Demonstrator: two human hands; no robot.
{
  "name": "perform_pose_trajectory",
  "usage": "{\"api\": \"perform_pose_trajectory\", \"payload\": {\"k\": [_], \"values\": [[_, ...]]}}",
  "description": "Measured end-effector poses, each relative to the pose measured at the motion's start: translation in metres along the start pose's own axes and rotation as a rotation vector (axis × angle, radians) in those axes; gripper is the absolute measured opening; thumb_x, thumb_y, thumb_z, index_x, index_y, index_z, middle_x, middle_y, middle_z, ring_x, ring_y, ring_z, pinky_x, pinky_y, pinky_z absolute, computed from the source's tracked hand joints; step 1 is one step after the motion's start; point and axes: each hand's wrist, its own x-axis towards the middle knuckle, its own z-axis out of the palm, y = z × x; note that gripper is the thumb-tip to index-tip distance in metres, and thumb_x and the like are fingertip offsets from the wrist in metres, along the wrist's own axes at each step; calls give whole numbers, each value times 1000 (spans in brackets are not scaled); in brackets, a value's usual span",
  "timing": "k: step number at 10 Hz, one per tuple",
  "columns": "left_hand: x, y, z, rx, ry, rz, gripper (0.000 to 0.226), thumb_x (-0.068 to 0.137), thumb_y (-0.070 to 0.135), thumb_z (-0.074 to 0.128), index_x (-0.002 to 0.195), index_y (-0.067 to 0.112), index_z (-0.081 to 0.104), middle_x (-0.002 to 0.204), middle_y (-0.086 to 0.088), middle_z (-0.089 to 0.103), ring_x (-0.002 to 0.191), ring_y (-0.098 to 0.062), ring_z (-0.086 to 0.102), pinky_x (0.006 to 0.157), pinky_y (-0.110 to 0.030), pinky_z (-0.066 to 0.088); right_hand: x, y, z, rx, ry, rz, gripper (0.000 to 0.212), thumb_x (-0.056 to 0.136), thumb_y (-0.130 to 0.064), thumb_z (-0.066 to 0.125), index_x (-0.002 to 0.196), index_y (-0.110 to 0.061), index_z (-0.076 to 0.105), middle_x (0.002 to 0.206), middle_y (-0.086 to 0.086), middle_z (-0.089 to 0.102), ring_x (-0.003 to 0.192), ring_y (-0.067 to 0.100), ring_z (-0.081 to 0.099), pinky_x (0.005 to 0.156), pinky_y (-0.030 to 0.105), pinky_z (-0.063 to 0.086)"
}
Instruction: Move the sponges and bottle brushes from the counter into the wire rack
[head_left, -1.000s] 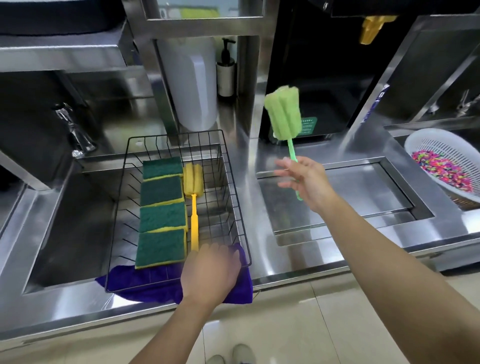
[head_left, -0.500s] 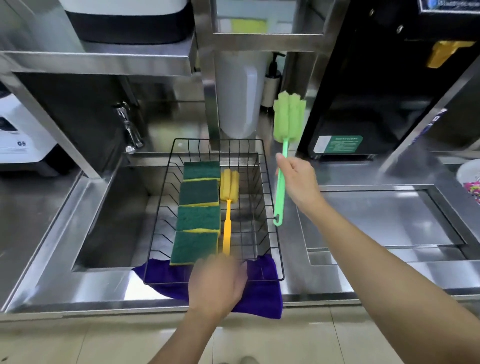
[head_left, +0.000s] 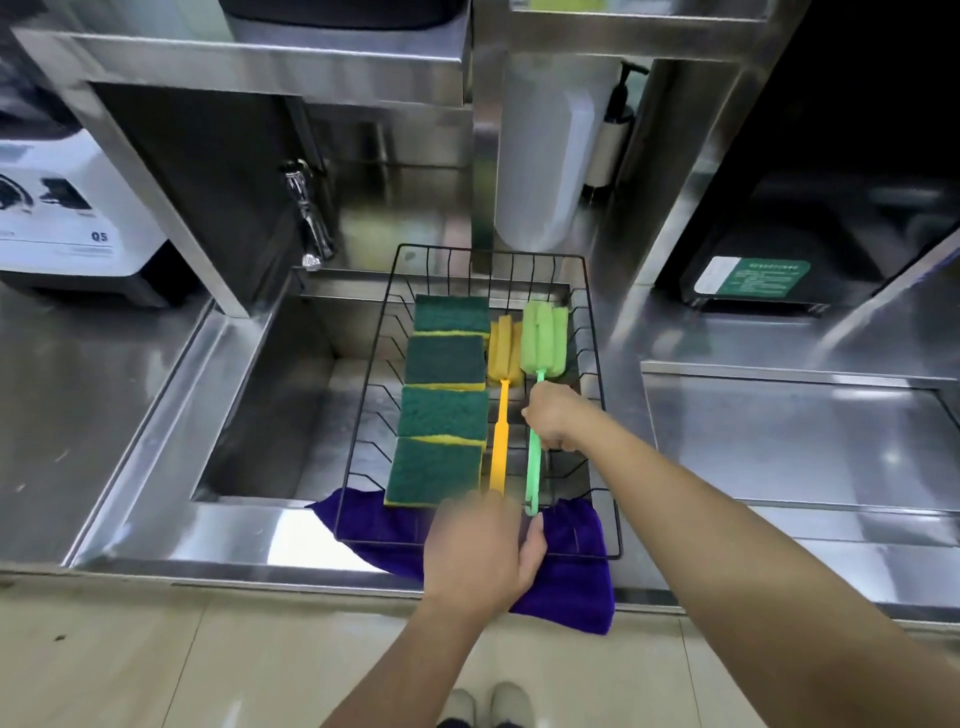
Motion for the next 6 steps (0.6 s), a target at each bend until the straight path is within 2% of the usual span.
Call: {"api": "perform_pose_trajectory", "payload": {"k": [1,2,3,4,5,6], "values": [[0,0,-1,-2,-2,1,39,92,38,43,68,12,62,63,-2,55,57,-21,49,54,-32,38,1,-2,3,2,-6,-31,31,94,-3,40,117,8,56,85,13,50,70,24,49,57,29,41],[1,0,-2,0,-3,8,39,91,38,44,68,13,61,62,-2,55,57,-21,49,54,-32,37,2,-3,5,-8,13,-34,32,93,-3,40,120,7,55,94,16,53,83,25,48,74,32,43],[2,0,-3,-9,-21,10,38,91,38,44,68,12,61,62,-2,55,57,-21,49,54,-31,37,-2,-6,8,-32,23,15,33,91,2,41,121,8,53,115,25,62,89,29,56,67,30,43],[2,1,-3,-16,-34,6,38,91,38,44,67,13,61,61,-1,54,56,-21,49,53,-31,37,-4,-2,9,-63,114,-18,29,91,-2,41,114,5,57,96,20,59,88,31,58,67,32,42],[5,-1,-7,-33,-66,-3,39,90,39,44,65,14,60,60,0,53,55,-20,48,53,-31,37,-11,4,-3,-28,225,-40,16,93,-12,43,85,-3,54,79,8,50,77,26,52,65,29,41],[3,1,-11,-90,-122,-10,42,91,42,41,66,14,61,60,0,55,56,-21,51,53,-31,39,-26,12,-25,118,269,-117,30,93,-23,47,66,-10,48,73,9,54,61,22,52,53,26,39]]}}
